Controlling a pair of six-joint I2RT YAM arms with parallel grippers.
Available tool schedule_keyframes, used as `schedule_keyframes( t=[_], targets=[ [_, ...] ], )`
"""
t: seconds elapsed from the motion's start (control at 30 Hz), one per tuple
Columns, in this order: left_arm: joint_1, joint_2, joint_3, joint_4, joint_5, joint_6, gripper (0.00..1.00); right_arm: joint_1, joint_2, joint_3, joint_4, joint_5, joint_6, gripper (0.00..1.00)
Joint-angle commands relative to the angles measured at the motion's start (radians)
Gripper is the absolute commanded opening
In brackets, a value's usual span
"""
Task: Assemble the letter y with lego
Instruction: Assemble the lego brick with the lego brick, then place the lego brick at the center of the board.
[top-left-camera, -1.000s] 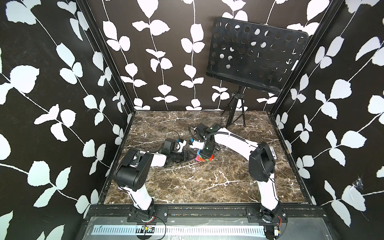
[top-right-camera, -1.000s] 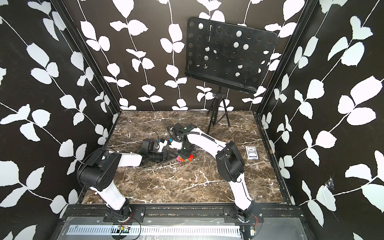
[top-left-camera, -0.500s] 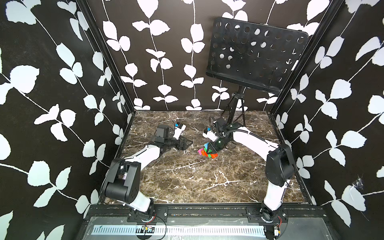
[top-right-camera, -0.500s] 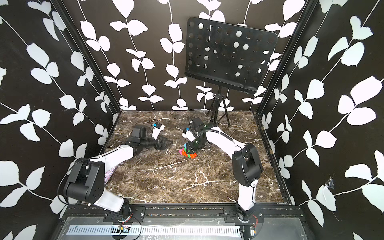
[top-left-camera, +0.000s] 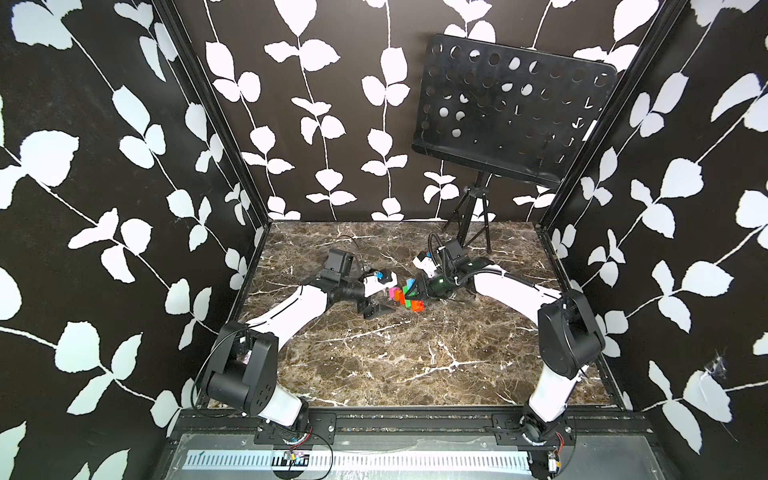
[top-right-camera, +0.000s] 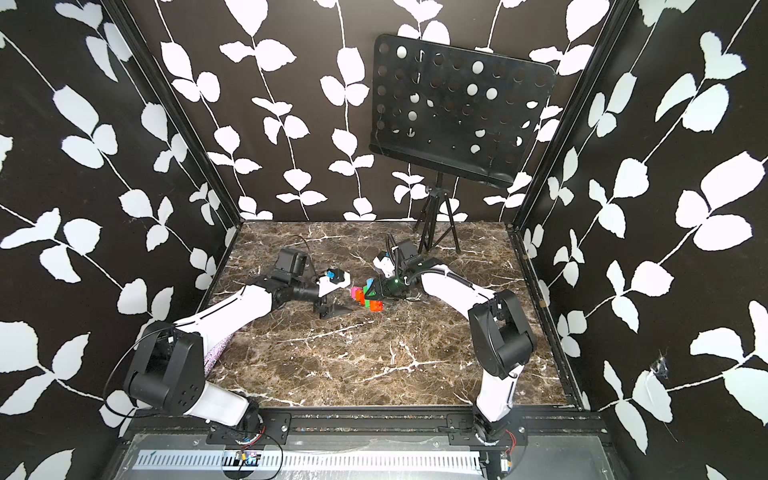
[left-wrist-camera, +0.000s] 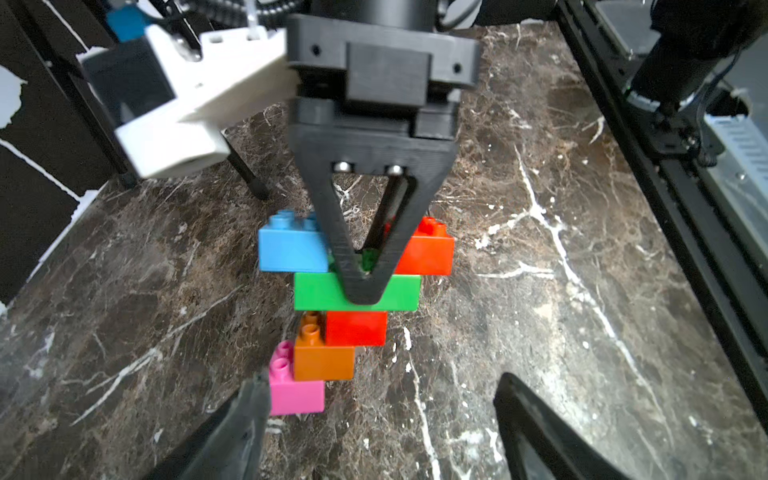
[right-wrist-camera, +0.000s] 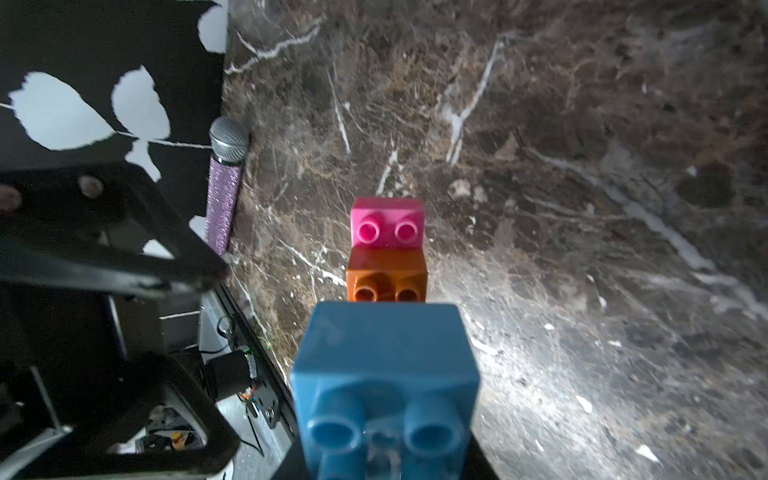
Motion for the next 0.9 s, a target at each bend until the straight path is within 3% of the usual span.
schedule_keyframes(
  t=[0.0,0.2,0.87],
  targets=[
    [-0.022,-0.009,0.017,-0.001,-0.045,0.077,0.87,0.000,-0.023,-0.036,0.104,-0.048,0.090,0.19],
    [-0.046,0.009,-0.001,0.097,-0.088,0.027,0.88,0.001,-0.023,-0.047,0.127,-0.073,0.114,0.19],
    [-0.089,0.055,0.020,0.108,-0.103,0.010,0.85,0.012,-0.034,-0.075,0.246,-0.134,0.197,0.19]
  ],
)
